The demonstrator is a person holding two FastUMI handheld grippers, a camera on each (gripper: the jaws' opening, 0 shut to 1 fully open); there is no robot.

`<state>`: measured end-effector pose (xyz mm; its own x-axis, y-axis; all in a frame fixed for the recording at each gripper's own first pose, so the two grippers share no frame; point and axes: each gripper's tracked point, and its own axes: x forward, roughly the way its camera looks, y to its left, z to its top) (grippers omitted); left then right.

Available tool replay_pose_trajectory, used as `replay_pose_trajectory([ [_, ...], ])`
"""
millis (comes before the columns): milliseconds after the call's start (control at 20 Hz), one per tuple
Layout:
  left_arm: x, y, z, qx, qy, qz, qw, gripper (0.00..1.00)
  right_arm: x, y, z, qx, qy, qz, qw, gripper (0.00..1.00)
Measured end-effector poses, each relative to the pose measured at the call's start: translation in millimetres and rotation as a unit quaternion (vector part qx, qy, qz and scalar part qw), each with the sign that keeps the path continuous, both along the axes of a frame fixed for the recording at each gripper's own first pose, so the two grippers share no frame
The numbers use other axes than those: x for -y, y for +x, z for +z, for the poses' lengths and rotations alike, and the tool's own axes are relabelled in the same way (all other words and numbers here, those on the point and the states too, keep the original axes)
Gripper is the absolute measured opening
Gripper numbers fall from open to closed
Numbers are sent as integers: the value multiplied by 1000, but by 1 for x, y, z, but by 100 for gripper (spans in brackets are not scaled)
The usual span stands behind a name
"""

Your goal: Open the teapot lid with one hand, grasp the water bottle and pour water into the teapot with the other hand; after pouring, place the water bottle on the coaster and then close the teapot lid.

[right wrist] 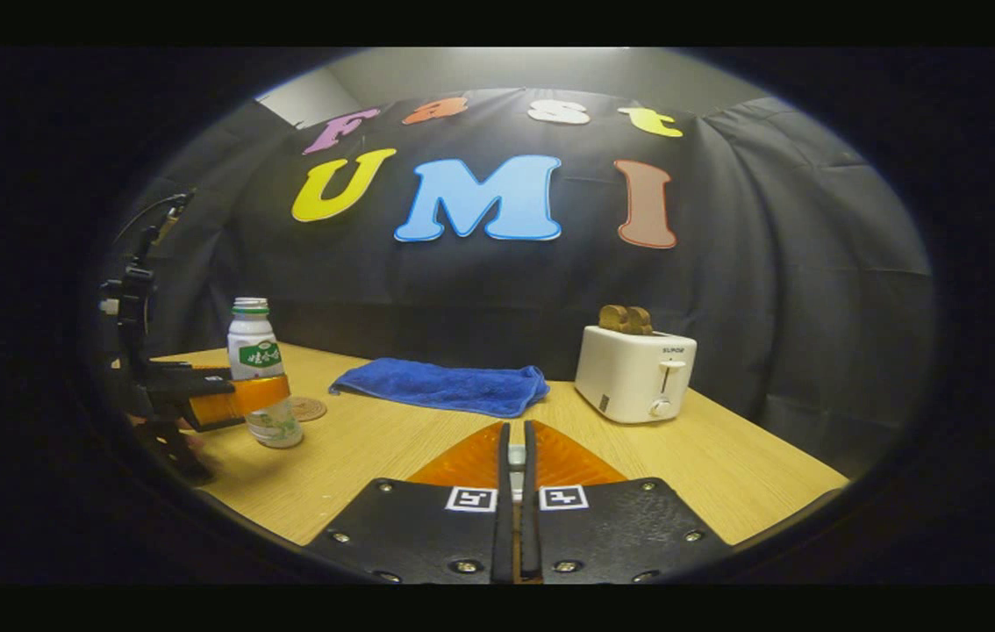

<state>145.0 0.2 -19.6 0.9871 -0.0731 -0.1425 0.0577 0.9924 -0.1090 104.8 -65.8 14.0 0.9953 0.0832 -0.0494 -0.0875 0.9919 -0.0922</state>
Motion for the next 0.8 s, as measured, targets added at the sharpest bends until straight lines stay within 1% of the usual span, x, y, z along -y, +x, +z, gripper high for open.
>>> replay_pose_trajectory([
  [100, 0, 8, 1, -2, 0, 1, 1000, 100, 0, -1, -2, -2, 0, 1, 1000, 4],
  [150, 2, 11, -1, -6, -6, -5, 1000, 100, 0, -2, -3, -3, 2, 2, 1000, 4],
  [200, 3, 9, -2, -9, -10, -5, 1000, 97, 0, -2, -3, -5, 3, 2, 1000, 4],
  [350, -5, 2, 1, -1, 11, 12, 1000, 87, 1, -1, -6, -6, 7, 5, 1000, 4],
  [400, -7, 0, 3, 1, 17, 17, 1000, 86, 0, -3, -5, -6, 7, 7, 1000, 4],
  [450, -5, 0, 1, 1, 25, 16, 1000, 77, -3, -8, -4, -6, 6, 10, 1000, 4],
  [500, -2, -2, 1, 1, 29, 12, 1000, 77, -6, -12, -2, -4, 6, 14, 1000, 4],
  [550, 2, -2, 2, 2, 31, 6, 1000, 72, -8, -17, 1, -2, 4, 16, 1000, 4],
  [600, 4, -3, 2, 1, 31, 2, 1000, 82, -8, -23, 2, 0, 4, 18, 1000, 4],
  [800, 14, -8, 10, 8, 45, -12, 999, 82, -7, -59, -8, -3, 4, 21, 1000, 4],
])
